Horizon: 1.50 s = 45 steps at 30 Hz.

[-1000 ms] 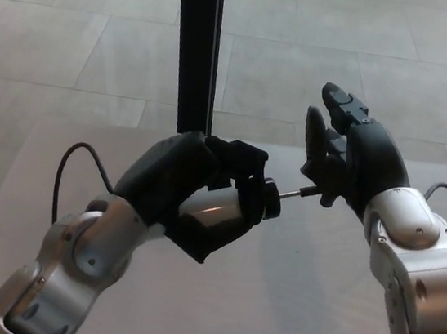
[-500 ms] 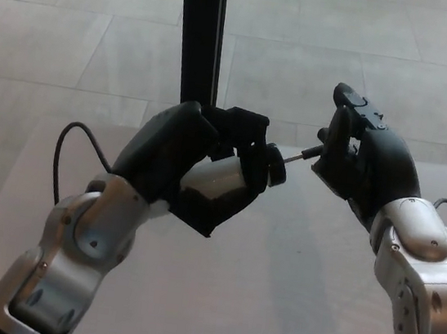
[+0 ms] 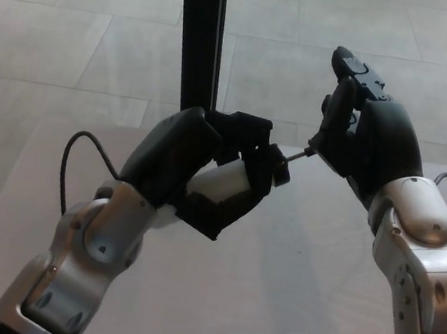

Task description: The robot uses its left hand to lift the air pump kept on the middle of the desk and use the right hand to compress the handle

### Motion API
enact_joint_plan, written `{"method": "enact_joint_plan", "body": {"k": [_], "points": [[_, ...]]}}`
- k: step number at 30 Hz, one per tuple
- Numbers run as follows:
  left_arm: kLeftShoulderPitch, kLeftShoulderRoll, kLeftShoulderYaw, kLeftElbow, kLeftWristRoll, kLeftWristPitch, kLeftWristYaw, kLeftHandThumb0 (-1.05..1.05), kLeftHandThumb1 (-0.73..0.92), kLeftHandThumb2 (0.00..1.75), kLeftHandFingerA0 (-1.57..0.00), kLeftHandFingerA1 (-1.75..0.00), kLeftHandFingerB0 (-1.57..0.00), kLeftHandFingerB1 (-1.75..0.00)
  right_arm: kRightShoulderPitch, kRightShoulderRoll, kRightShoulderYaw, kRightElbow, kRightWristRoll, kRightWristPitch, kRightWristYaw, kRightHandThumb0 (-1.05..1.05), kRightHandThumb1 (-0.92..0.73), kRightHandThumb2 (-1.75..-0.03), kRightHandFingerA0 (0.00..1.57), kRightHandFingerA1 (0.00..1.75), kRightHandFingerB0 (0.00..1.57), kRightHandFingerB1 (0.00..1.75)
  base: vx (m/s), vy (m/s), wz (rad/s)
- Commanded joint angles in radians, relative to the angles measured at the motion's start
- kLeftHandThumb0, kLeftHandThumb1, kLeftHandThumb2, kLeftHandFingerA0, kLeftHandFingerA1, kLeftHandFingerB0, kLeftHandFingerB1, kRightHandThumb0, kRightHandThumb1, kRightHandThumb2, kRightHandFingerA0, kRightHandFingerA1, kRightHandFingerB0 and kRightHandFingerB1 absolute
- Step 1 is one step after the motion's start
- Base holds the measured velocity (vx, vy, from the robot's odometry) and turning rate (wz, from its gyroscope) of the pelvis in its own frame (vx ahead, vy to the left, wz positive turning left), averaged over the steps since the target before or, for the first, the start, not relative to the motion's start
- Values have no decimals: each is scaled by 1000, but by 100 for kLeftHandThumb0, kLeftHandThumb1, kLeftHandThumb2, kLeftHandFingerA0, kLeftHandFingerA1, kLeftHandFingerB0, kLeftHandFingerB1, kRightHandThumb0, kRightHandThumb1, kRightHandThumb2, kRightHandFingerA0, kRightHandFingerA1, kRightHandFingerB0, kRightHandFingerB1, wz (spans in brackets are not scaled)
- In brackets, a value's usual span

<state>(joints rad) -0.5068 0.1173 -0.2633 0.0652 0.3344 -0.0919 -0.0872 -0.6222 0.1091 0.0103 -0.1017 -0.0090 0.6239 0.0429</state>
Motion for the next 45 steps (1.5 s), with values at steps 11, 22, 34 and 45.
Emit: {"method": "enact_joint_plan", "body": {"k": [11,22,34,45], "points": [[-58,6,13,32,51,-19,50,-11,49,116,-134,-143,-118,-129,51,-5,31,-49,70,-4,54,-101,-92,-94,0,0,0,0,0,0,0],[-88,0,45,52,49,-9,60,-6,31,156,-104,-174,-94,-153,69,11,-1,-40,135,-51,88,-104,-92,-100,0,0,0,0,0,0,0],[141,16,8,0,8,61,-52,-4,36,152,-110,-169,-99,-156,3,38,-266,-65,128,-65,-157,-83,-85,-123,0,27,13,23,0,0,0],[169,18,-195,218,100,3,-97,1,40,134,-106,-157,-102,-138,-68,38,-296,-25,112,-73,-222,-77,-78,-117,25,54,41,56,0,0,0]]}}
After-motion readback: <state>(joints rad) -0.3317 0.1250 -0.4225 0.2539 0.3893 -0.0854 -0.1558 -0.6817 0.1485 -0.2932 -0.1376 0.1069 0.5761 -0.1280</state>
